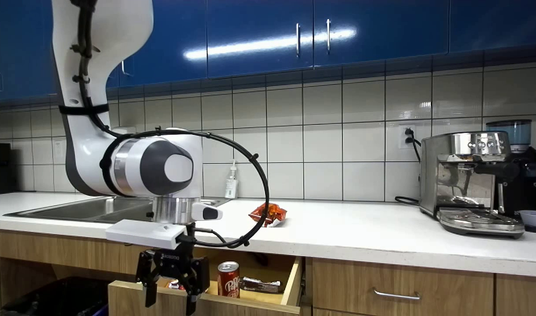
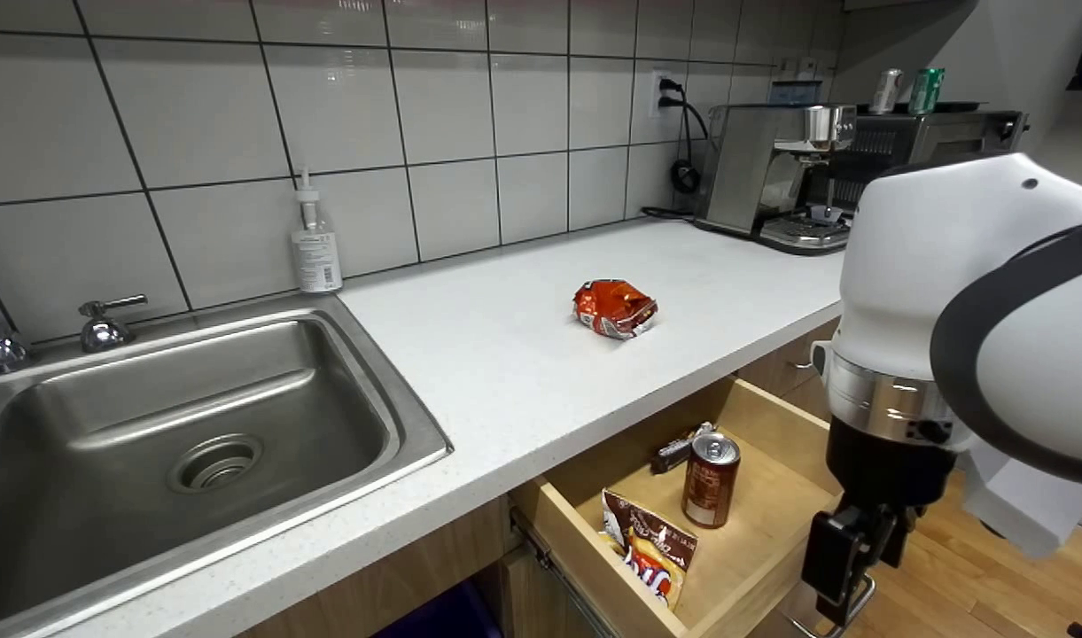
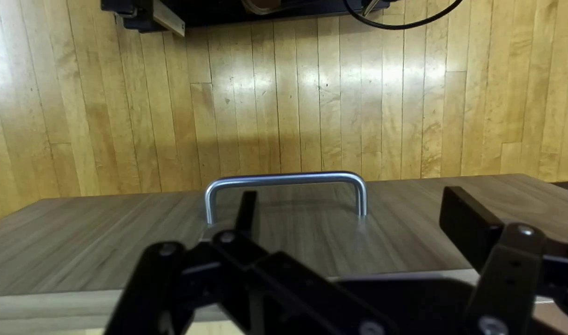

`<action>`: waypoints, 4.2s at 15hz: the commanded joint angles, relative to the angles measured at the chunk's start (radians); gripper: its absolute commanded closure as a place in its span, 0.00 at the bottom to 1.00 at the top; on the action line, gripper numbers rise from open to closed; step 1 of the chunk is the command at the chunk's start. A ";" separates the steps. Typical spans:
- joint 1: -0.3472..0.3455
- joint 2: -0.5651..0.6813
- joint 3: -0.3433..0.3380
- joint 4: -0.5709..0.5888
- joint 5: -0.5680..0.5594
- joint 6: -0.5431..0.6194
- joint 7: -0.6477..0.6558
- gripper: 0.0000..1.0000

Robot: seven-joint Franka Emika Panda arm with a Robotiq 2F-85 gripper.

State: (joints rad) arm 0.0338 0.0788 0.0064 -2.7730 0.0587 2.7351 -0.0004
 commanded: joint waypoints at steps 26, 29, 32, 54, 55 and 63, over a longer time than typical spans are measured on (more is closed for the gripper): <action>-0.016 0.025 -0.096 0.001 -0.137 0.167 0.195 0.00; -0.019 0.025 -0.110 0.001 -0.155 0.163 0.182 0.00; -0.014 0.033 -0.142 0.008 -0.229 0.171 0.196 0.00; -0.049 0.150 -0.139 0.123 -0.224 0.234 0.011 0.00; -0.052 0.160 -0.133 0.137 -0.214 0.232 0.006 0.00; -0.056 0.228 -0.114 0.243 -0.169 0.223 -0.012 0.00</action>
State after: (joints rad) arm 0.0098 0.2664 -0.1367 -2.5959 -0.1412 2.9584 0.0188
